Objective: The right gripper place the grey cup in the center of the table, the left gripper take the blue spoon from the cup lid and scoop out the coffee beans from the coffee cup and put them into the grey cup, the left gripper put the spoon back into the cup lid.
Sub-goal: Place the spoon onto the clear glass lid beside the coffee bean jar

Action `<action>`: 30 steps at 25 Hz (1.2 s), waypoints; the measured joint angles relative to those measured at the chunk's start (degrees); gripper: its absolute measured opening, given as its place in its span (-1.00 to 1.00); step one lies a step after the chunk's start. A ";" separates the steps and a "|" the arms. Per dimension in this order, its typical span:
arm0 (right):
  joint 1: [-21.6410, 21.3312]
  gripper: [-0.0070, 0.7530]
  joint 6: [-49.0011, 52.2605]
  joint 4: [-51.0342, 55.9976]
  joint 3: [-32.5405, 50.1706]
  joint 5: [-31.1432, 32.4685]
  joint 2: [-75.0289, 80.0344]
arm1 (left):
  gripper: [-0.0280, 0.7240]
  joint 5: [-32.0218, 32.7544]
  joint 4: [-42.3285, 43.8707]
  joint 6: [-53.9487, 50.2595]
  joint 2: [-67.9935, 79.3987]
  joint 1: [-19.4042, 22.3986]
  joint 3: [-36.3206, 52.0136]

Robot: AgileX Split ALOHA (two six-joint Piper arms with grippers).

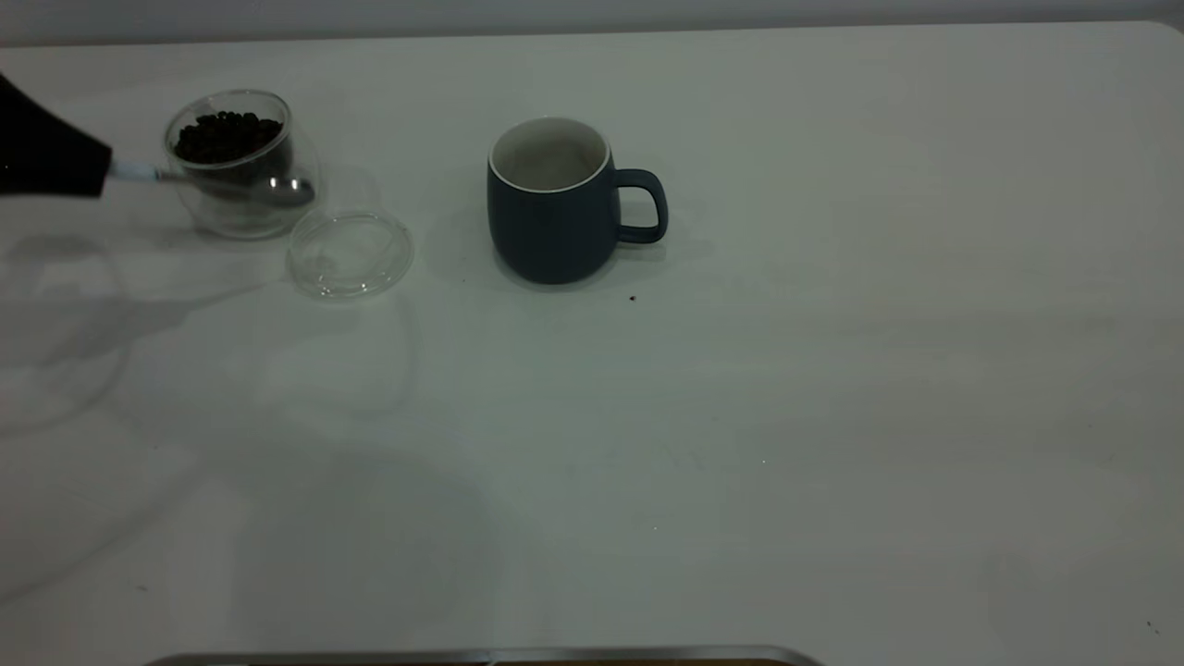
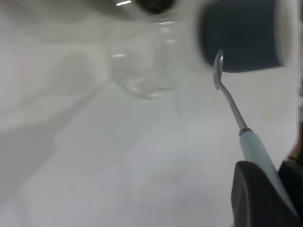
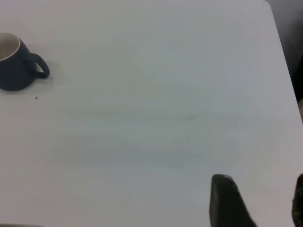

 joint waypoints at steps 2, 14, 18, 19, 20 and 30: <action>0.00 0.01 0.00 0.00 0.00 0.00 0.00 | -0.57 -1.84 -0.45 0.00 1.37 0.00 0.00; 0.00 0.01 0.00 0.00 0.00 0.00 0.00 | -0.57 -2.79 -9.99 3.65 9.58 -1.48 0.00; 0.00 0.01 0.00 0.00 0.00 0.00 0.00 | -0.57 -3.29 -10.87 5.78 10.75 -3.54 0.00; 0.00 0.01 0.00 0.00 0.00 0.00 0.00 | -0.57 -3.69 -11.00 6.37 10.87 -4.08 0.00; 0.00 0.01 0.00 0.00 0.00 0.00 0.00 | -0.57 -4.46 -11.15 6.81 10.92 -4.59 0.00; 0.00 0.01 0.00 0.00 0.00 0.00 0.00 | -0.57 -6.08 -14.71 7.54 10.92 -5.55 -0.05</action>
